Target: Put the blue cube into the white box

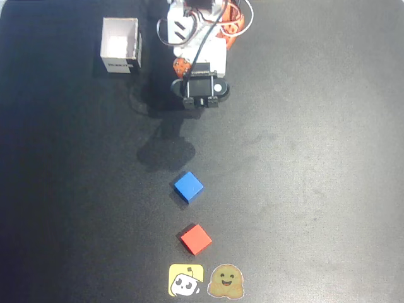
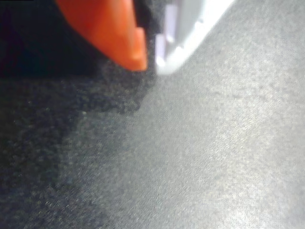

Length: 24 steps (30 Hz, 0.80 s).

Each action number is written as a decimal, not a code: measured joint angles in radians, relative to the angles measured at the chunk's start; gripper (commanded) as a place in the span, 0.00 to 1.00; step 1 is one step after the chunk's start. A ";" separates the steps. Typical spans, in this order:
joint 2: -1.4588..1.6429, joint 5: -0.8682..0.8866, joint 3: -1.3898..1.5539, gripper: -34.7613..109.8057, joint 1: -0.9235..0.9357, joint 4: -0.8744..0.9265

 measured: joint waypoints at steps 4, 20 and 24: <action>0.000 0.000 0.000 0.24 0.000 0.000; 0.000 0.000 0.000 0.24 0.000 -0.041; 0.000 -0.015 -0.008 0.24 0.000 -0.069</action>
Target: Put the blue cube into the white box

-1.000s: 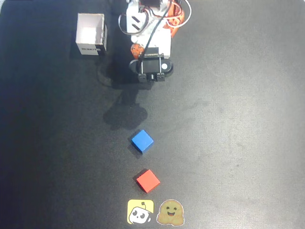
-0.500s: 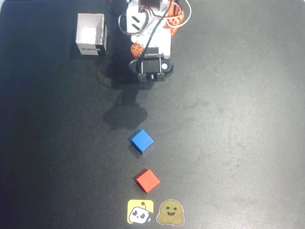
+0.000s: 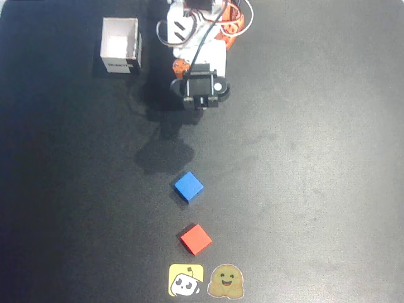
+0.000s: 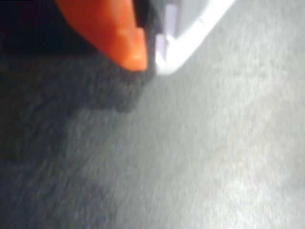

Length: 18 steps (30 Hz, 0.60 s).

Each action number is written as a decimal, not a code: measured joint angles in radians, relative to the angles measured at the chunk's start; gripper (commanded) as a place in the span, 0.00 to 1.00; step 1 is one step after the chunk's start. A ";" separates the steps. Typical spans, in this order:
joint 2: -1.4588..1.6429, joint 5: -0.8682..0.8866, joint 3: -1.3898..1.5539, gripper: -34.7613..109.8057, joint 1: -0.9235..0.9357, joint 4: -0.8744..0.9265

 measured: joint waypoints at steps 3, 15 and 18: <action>-0.002 -0.028 -0.046 0.24 0.000 -0.002; -0.638 -0.184 -0.538 0.24 0.043 -0.133; -0.733 -0.273 -0.575 0.24 0.086 -0.219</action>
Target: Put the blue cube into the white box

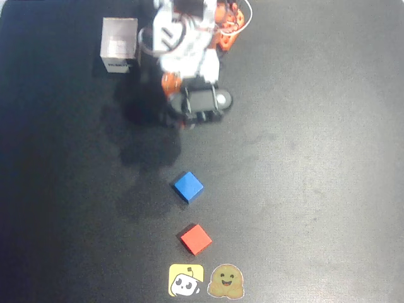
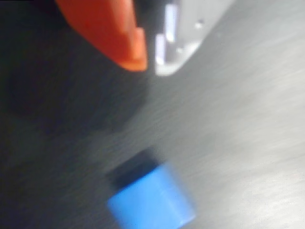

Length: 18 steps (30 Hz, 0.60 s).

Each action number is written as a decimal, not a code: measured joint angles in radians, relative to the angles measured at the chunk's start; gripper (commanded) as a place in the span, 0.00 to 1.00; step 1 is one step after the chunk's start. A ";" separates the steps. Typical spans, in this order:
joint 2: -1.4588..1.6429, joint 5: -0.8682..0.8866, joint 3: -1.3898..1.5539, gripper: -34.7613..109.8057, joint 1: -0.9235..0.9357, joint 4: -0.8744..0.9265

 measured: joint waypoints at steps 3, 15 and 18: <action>-0.124 -0.055 -0.086 0.24 -0.003 -0.031; -0.494 -0.327 -0.379 0.25 -0.012 -0.074; -0.572 -0.376 -0.430 0.25 -0.025 -0.077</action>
